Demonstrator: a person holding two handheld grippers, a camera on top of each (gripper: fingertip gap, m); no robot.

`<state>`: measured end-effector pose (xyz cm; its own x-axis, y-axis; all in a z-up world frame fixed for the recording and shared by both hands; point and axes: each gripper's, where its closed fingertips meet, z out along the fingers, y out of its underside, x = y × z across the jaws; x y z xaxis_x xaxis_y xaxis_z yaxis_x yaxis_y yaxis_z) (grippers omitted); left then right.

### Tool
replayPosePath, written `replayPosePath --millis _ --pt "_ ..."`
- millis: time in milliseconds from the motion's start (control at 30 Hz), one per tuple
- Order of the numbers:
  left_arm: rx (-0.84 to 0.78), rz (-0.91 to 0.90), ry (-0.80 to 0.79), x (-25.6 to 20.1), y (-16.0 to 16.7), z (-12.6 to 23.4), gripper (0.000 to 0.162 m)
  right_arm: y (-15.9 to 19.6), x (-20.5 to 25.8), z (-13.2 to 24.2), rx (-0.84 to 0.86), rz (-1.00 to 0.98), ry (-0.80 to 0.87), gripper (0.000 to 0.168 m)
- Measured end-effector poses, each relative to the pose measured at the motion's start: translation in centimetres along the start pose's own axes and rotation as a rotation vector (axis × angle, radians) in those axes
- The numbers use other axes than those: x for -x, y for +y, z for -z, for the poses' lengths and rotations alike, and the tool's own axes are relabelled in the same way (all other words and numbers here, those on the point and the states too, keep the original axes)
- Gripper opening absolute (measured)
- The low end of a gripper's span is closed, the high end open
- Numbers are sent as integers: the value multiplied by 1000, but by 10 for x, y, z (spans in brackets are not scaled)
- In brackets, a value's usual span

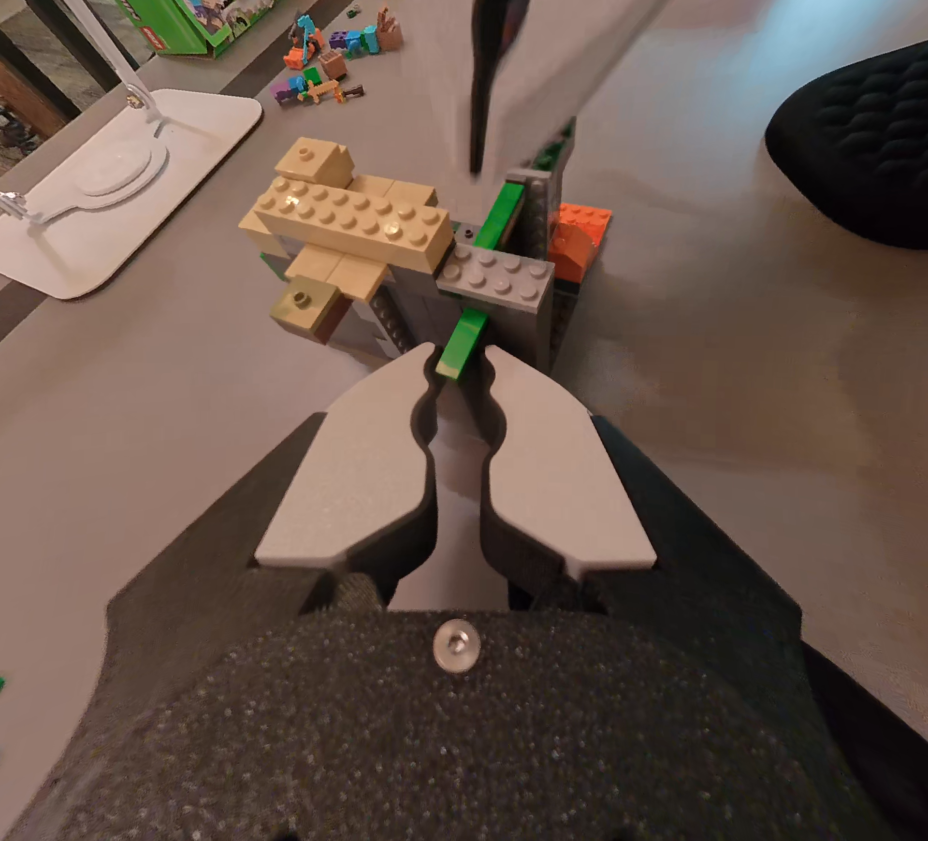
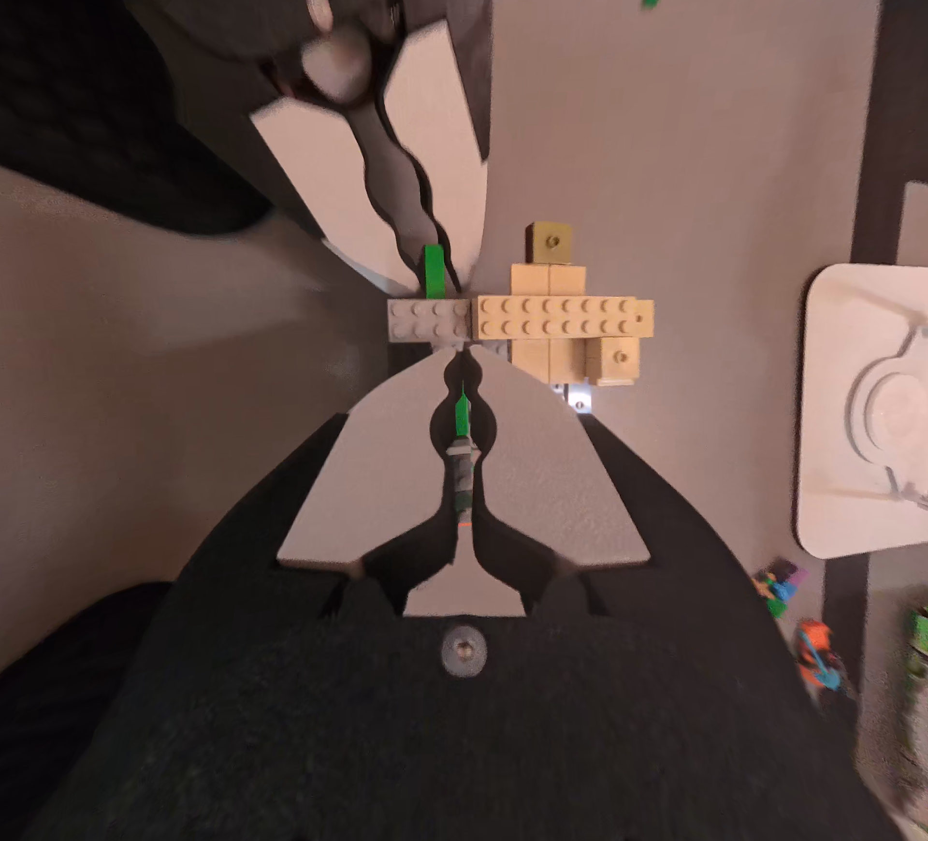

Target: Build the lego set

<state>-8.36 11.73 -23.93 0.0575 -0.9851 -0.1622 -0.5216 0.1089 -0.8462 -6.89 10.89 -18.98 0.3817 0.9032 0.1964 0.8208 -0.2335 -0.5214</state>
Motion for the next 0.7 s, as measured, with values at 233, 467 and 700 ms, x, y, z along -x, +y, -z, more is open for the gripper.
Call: replayPosePath --millis 233,467,700 --pt "-17 -42 37 -19 -7 -3 11 33 16 42 -242 -237 100 0" --pt "-23 -87 77 -39 -17 -11 13 90 15 11 -268 -494 204 0" --pt "-36 -93 84 -45 -19 -13 14 96 10 -6 -214 -540 146 0"
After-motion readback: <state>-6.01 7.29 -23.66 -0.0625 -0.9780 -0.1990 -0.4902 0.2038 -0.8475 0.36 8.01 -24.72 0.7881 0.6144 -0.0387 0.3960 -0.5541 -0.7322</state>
